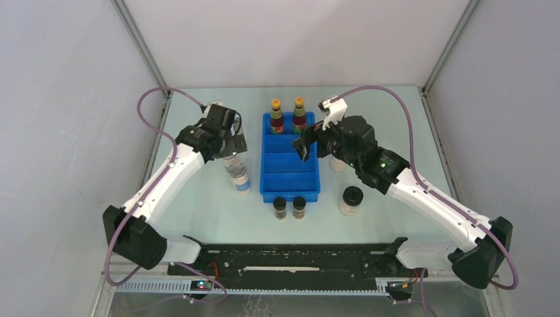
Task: Organize the condiment bottles
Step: Pick up the bottle from the center of the board.
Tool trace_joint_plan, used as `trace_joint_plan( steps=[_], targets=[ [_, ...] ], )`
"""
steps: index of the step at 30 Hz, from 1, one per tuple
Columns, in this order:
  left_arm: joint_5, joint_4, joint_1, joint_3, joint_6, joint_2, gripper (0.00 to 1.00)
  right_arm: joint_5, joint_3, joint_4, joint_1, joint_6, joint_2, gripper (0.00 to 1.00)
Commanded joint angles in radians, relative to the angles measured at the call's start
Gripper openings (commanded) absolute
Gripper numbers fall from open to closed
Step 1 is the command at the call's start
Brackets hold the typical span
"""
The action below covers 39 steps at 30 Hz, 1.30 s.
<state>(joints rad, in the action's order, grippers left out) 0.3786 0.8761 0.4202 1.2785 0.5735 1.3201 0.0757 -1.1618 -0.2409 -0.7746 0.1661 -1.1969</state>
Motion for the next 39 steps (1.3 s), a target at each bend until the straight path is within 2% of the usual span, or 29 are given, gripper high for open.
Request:
trace_joint_plan(
  steps=[1,20,29,39],
  targets=[
    [-0.078,0.031,-0.041,0.084,-0.029,0.045,0.94,0.000,0.014,0.066,0.014,0.009,0.013,1.00],
    [-0.124,0.022,-0.098,0.117,-0.062,0.195,0.86,-0.065,0.025,0.106,0.087,0.034,-0.022,1.00],
    [-0.122,0.014,-0.106,0.115,-0.074,0.212,0.84,-0.105,0.026,0.111,0.100,0.039,-0.033,1.00],
    [-0.126,0.009,-0.108,0.114,-0.077,0.226,0.77,-0.107,0.027,0.106,0.104,0.041,-0.035,1.00]
  ],
)
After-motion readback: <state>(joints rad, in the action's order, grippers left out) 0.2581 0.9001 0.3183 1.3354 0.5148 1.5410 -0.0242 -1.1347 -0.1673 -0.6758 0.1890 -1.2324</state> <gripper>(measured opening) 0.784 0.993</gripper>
